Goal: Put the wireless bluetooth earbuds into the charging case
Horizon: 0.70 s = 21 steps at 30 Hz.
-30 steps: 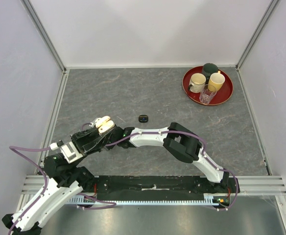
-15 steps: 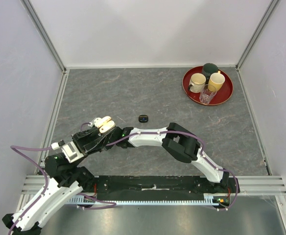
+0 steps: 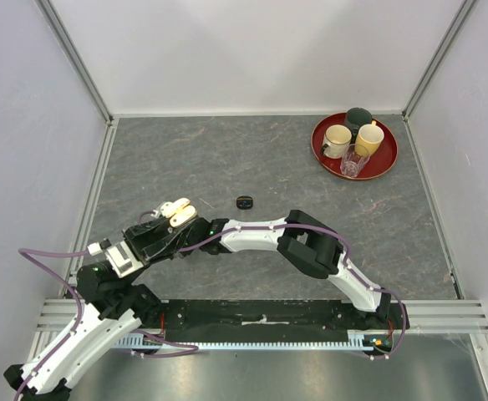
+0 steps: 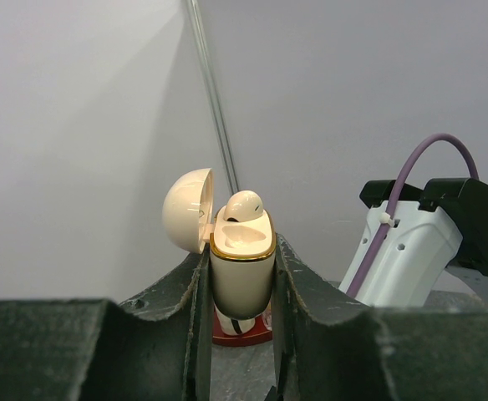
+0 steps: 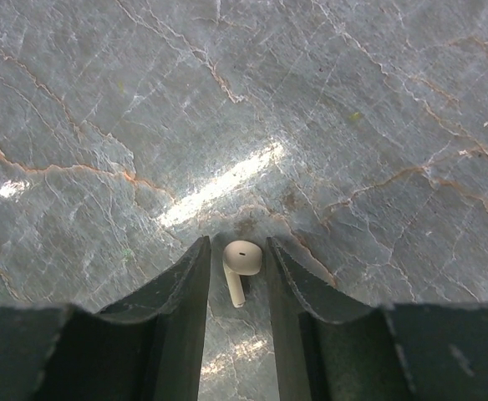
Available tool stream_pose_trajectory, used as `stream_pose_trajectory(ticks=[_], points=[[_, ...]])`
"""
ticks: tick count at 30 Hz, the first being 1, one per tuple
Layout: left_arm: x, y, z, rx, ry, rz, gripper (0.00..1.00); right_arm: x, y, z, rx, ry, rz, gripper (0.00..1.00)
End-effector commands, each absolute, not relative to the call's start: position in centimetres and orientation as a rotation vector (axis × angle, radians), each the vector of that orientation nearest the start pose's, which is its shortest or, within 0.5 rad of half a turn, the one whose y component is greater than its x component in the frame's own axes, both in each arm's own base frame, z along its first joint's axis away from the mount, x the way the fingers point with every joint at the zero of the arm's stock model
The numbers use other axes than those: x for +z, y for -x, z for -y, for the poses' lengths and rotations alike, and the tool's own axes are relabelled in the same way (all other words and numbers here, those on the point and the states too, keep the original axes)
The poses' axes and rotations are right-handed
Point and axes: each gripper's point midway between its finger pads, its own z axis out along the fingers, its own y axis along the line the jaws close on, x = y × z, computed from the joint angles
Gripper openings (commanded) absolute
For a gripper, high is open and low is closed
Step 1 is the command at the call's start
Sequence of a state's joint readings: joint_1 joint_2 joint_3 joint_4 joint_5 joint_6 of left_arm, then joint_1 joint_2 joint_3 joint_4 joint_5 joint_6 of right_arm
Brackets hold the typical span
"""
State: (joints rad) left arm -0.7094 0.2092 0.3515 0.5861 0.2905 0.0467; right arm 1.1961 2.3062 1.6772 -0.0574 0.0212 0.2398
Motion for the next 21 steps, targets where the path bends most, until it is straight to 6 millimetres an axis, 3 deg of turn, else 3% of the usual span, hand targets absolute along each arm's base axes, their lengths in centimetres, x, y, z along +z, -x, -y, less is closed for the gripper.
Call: stream_pose_trajectory(ticks=[1, 21], points=[[39.79, -12.07, 16.68, -0.755, -0.551, -0.669, 0.02, 0.08, -20.57, -52.98, 0.589, 1.141, -2.183, 0.40], [39.60, -12.33, 16.73, -0.751, -0.547, -0.679, 0.02, 0.06, -19.73, -53.25, 0.604, 1.182, -2.183, 0.35]])
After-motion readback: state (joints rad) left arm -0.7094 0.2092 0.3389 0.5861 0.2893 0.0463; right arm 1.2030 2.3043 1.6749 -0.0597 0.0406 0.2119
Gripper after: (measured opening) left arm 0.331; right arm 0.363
